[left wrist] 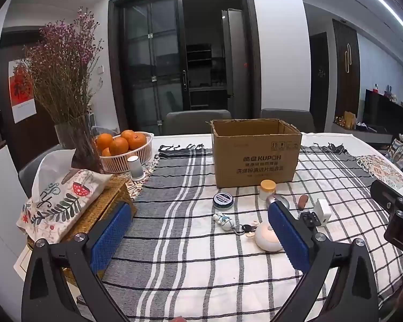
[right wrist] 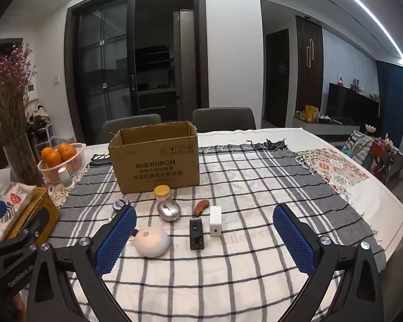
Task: Organize rigid objects
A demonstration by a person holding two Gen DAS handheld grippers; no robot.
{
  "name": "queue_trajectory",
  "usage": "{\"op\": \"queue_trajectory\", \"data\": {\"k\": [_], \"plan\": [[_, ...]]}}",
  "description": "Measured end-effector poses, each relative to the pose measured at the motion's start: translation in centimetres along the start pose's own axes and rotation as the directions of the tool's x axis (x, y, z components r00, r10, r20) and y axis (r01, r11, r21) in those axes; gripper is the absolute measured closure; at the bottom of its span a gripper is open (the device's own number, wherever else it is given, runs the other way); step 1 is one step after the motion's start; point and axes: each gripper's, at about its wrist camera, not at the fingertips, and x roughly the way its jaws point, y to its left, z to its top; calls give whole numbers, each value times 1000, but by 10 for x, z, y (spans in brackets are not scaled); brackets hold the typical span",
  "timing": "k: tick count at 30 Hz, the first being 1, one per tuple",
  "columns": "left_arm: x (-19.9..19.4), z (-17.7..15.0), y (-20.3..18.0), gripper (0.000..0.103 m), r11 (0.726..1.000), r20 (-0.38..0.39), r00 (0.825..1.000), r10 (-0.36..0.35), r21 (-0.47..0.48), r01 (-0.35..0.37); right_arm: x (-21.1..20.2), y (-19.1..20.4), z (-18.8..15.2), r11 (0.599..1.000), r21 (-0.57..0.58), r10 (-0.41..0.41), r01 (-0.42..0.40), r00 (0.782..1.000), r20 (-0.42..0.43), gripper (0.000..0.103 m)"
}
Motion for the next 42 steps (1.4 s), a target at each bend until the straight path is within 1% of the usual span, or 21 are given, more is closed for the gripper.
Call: {"op": "queue_trajectory", "data": {"k": [1,7,29,42], "plan": [[0,0,0,0,1000,-9,1000,-2,3,2,0,0,0,1000,0,0,0,1000,-4,0],[-2,0,2,0,1000,11,1000,-4,-12,4,2,2,0,1000,-1,-2,2,1000,-6,0],[-5,4,-1,0,1000,21,1000,-1,-10,2,3,2,0,1000,5,3,-3,1000,-14,0],[-4,4,-1,0,1000,16,1000,-10,-14,10,5,4,-1,1000,5,11,-11,1000,-22,0]]}}
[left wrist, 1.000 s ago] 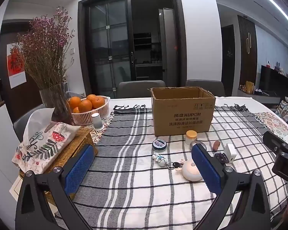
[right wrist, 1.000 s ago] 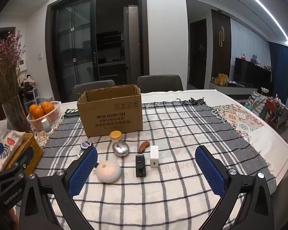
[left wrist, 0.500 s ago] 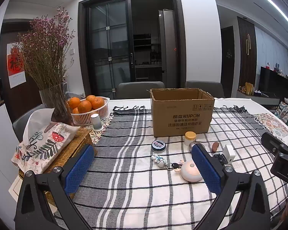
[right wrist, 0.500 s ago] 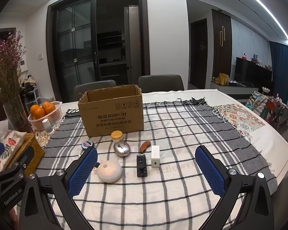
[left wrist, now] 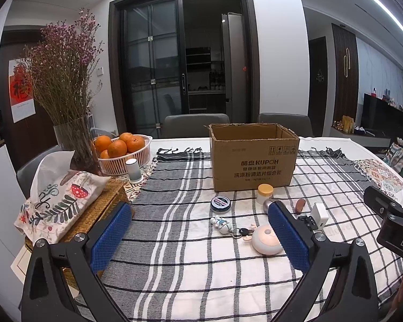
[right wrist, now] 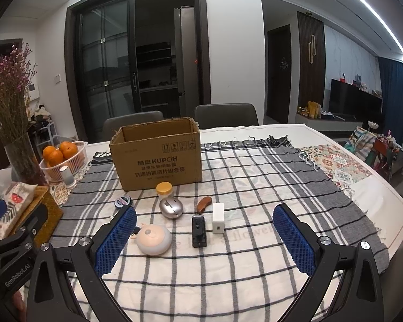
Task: Organize rigid objects
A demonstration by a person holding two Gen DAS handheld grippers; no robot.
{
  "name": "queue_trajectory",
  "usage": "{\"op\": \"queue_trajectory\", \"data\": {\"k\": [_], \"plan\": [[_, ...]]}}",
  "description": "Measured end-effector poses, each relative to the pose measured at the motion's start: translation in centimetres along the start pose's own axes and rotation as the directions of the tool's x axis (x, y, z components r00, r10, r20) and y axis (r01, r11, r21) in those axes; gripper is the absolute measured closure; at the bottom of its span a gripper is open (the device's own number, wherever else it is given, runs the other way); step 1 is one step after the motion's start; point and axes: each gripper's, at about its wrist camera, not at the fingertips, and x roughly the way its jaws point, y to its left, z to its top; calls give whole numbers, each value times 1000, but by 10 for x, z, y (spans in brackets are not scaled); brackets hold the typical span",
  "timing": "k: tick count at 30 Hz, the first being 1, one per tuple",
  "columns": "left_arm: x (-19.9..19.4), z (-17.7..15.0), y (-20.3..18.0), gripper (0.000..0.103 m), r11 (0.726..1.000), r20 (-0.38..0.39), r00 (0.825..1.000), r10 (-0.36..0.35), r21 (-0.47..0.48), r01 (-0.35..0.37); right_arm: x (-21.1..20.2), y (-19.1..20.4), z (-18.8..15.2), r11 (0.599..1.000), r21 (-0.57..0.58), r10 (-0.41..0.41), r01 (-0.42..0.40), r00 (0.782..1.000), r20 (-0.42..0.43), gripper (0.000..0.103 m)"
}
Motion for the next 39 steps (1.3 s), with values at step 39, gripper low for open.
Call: {"op": "queue_trajectory", "data": {"k": [39], "plan": [[4,-5,-3,0,1000,-15,1000,-12,7,12,3,0,-2,1000,4,5,-5,1000,-6,0]]}}
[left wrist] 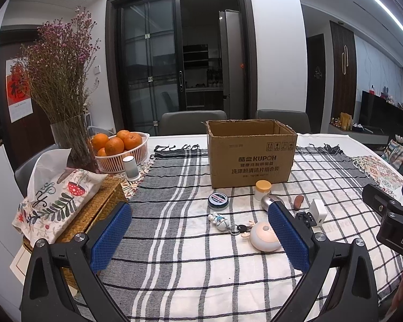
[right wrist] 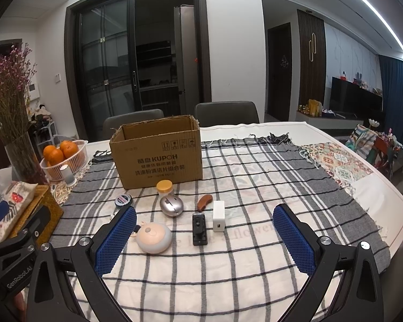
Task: Organize rigid objects
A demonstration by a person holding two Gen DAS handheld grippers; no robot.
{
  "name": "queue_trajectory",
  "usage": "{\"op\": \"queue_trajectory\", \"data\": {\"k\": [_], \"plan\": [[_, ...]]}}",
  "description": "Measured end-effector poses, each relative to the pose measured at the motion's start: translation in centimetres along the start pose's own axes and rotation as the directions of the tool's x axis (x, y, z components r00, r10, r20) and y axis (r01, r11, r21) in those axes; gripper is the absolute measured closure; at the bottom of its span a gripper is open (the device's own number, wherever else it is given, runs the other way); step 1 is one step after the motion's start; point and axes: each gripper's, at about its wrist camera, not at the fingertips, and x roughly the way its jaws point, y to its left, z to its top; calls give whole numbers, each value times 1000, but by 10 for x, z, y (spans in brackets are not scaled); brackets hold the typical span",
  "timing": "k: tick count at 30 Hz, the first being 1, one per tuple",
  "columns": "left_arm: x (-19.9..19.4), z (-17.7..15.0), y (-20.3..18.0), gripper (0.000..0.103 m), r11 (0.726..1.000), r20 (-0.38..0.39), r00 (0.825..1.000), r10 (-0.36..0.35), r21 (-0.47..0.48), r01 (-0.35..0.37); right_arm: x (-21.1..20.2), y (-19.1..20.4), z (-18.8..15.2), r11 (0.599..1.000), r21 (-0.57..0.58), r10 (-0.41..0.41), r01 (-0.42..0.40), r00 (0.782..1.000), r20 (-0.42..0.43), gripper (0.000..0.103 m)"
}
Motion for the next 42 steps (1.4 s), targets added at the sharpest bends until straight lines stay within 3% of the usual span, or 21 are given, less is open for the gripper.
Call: {"op": "queue_trajectory", "data": {"k": [18,28,42], "plan": [[14,-4,-5,0,999,-60,998,-29,22,30,10,-3,-9,1000,13,10,-10,999,-32,0],[47,-14,-24,0,993,-151,984,-90,64,101,43,-14,-12,998,50,33,-27,993,-115,0],[101,-27,-56,0,978,-222,961,-165,90,189,106,-37,-25,992,128,30,0,972,-233,5]]}}
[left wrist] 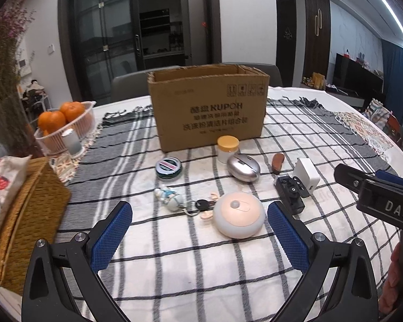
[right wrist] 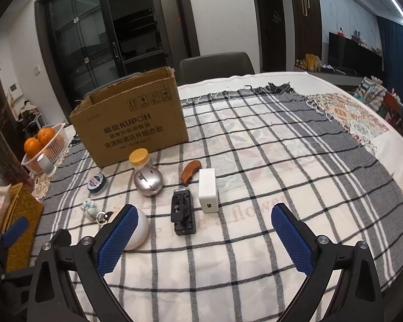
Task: Organize rigid objects
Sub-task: 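Grasp the peach round lamp with the left gripper while the right gripper grasps the white charger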
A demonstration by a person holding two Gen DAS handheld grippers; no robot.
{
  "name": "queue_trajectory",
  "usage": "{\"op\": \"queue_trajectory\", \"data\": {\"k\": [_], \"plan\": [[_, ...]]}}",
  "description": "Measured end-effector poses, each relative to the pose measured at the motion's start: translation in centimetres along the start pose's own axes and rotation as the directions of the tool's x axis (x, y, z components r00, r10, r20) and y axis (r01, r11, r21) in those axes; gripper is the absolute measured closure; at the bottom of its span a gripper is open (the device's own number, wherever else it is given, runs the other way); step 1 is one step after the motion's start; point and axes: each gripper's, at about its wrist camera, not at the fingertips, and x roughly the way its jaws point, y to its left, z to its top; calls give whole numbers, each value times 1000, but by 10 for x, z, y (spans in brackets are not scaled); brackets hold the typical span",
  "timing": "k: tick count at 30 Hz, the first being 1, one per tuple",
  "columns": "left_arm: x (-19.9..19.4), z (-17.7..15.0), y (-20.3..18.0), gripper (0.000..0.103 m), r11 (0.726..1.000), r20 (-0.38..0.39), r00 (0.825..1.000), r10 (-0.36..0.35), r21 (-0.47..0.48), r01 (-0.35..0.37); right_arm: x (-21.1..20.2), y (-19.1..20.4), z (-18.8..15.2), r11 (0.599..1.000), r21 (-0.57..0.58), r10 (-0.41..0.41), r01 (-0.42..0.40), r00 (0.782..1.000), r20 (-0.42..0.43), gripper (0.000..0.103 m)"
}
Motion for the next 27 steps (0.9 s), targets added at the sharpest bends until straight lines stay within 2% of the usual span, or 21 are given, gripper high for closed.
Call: {"op": "queue_trajectory", "data": {"k": [7,15,19,27], "plan": [[27,-4,-14,2,998,-42,998,-46,43,48,30,-13,0,999,33,-12,14,998,-56,13],[51,-5,-27,6,992,-95,991,-92,75,99,60,-22,0,998,68,10,-3,994,-104,23],[64,-5,-32,6,990,-119,988,-95,90,106,71,-24,0,997,81,21,-11,992,-124,28],[83,-9,-40,13,981,-152,984,-96,154,120,87,-19,5,995,90,48,-37,991,-127,35]]}}
